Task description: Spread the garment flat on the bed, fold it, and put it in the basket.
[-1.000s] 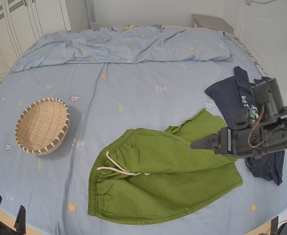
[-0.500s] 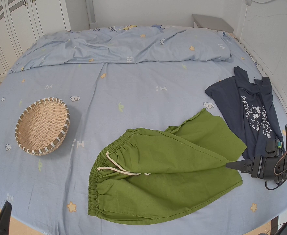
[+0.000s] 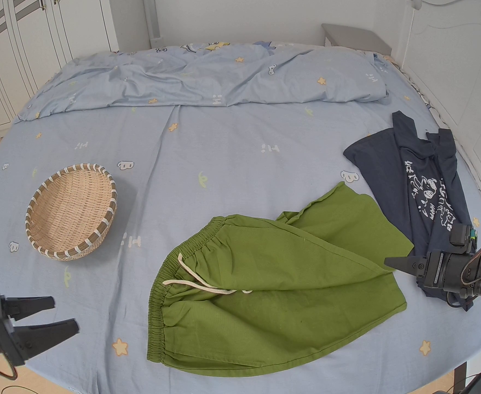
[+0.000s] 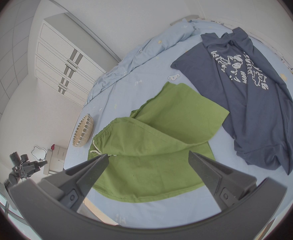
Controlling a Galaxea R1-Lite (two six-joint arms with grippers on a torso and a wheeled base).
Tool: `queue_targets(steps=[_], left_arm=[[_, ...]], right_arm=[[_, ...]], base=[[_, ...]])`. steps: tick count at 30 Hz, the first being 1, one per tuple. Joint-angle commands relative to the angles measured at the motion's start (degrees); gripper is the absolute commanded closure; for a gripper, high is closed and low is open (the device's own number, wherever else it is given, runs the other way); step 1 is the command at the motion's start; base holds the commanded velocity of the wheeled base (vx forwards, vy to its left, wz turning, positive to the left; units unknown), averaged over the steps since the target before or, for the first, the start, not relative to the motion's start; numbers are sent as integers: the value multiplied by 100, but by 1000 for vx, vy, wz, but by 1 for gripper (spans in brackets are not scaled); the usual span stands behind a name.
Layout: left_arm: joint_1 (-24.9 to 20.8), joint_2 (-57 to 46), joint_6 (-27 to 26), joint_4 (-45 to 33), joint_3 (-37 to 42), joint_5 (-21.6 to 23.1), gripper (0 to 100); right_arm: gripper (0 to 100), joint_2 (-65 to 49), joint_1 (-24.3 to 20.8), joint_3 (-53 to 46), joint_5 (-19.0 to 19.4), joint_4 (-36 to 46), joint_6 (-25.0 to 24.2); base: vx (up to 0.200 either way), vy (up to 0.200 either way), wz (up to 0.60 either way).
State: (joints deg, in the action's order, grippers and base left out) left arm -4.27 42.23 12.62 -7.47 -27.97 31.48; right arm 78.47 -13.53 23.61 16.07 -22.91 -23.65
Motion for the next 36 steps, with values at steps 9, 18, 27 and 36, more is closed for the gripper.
queue_targets(steps=[9,18,27,36], left_arm=[[-575,6078,-893,598,-69,1194,0],[-575,6473,-462,1248,-42,1159,0],[-593,6640,-189,1758,-7,1124,0],[-593,6623,74,2101,2,1124,100]], right_arm=[[0,555,8,-199,301,-1137,-245],[0,415,0,-313,617,-1137,-245],[0,415,-27,-313,617,-1146,-245],[0,423,-27,-331,617,-1146,-228]], base=[[0,0,0],[0,0,0],[0,0,0],[0,0,0]])
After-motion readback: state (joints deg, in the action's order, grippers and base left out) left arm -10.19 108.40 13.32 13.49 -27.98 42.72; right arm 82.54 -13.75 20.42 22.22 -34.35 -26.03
